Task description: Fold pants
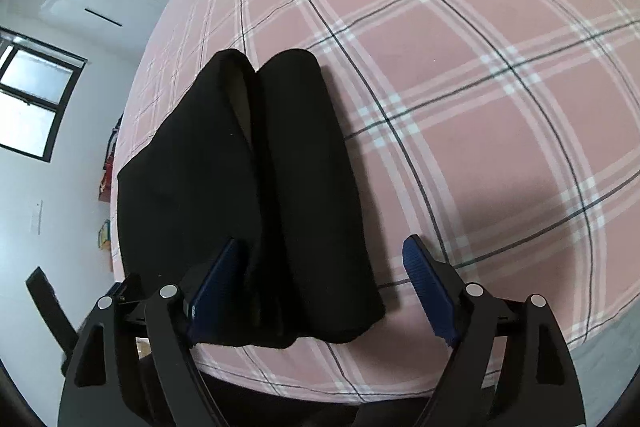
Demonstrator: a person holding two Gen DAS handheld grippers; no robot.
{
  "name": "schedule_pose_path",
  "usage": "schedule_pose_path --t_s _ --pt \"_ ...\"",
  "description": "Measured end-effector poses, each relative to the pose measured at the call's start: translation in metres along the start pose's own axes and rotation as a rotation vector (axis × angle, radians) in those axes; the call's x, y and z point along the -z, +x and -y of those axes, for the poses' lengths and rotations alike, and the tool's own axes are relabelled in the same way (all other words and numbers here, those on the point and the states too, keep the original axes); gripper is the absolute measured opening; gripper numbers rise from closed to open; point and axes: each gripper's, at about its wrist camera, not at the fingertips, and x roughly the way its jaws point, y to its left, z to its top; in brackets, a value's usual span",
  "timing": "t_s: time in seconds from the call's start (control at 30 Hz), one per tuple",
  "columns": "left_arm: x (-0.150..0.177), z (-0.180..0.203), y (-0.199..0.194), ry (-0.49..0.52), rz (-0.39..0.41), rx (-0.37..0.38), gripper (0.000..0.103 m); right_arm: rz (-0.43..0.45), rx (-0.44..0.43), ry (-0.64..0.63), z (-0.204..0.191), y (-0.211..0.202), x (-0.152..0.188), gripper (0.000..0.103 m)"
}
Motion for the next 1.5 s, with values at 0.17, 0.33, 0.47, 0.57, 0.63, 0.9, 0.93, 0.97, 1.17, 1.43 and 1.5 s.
schedule_pose_path --t_s 0.17,0.33,0.47,0.57,0.63,0.9,0.93,0.97,1.17,1.43,1.5 --pt "0.000 -0.006 0.003 -0.053 -0.022 0.050 0.096 -0.009 0.006 0.001 0.000 0.004 0.003 0.085" --pt "0.001 -0.005 0.006 -0.056 -0.026 0.036 0.096 0.008 0.042 -0.024 -0.012 0.006 0.004 0.085" --pt "0.003 -0.002 0.006 -0.035 -0.031 0.038 0.097 0.023 0.082 -0.060 -0.021 0.005 0.006 0.085" --pt "0.003 -0.004 0.009 -0.042 -0.048 0.053 0.097 0.017 0.103 -0.079 -0.032 0.013 0.009 0.085" --pt "0.000 -0.006 0.012 -0.055 -0.059 0.061 0.098 0.012 0.107 -0.082 -0.033 0.016 0.009 0.085" --pt "0.000 -0.006 0.014 -0.058 -0.071 0.081 0.098 -0.010 0.078 -0.051 -0.030 0.027 0.007 0.086" --pt "0.001 -0.006 0.015 -0.059 -0.076 0.093 0.098 -0.012 0.078 -0.053 -0.030 0.027 0.006 0.086" --pt "0.001 -0.007 0.016 -0.064 -0.082 0.111 0.098 -0.015 0.079 -0.055 -0.030 0.028 0.006 0.086" --pt "0.002 -0.007 0.023 -0.076 -0.131 0.255 0.098 -0.044 0.073 -0.137 -0.042 0.034 0.004 0.085" --pt "0.000 -0.006 0.033 -0.111 -0.156 0.349 0.095 -0.057 0.035 -0.179 -0.052 0.043 -0.002 0.071" --pt "-0.001 -0.010 0.033 -0.129 -0.149 0.360 0.087 -0.054 0.016 -0.187 -0.053 0.043 -0.002 0.065"
